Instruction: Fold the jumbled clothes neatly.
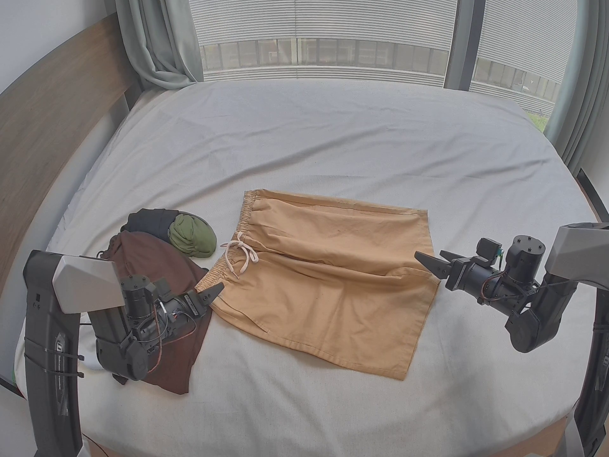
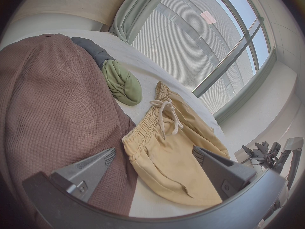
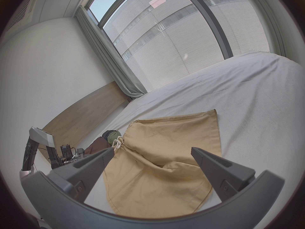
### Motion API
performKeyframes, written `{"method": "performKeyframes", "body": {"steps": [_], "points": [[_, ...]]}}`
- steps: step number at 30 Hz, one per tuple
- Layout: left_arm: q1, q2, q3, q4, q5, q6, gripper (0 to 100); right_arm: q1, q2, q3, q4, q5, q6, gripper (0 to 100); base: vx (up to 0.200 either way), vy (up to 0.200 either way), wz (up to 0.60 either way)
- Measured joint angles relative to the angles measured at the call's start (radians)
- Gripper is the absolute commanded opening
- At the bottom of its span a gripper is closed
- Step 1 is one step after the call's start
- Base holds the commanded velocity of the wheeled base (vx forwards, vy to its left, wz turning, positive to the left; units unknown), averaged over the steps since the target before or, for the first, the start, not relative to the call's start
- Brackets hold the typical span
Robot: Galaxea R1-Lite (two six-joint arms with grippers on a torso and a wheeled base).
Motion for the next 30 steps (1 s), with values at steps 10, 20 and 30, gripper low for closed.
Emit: {"method": "performKeyframes", "body": {"steps": [10, 20, 30], "points": [[-0.004, 0.049, -0.076, -0.001, 0.044, -0.004, 100, 0.000, -0.002, -0.007, -0.009, 0.000, 0.001, 100, 0.000, 0.000, 0.00], [-0.013, 0.082, -0.136, -0.002, 0.079, -0.014, 0, 0.010, -0.002, -0.009, -0.010, 0.000, 0.001, 100, 0.000, 0.000, 0.00], [-0.016, 0.092, -0.141, 0.000, 0.080, -0.016, 0, 0.020, 0.003, 0.011, -0.005, 0.000, 0.001, 100, 0.000, 0.000, 0.00]]}}
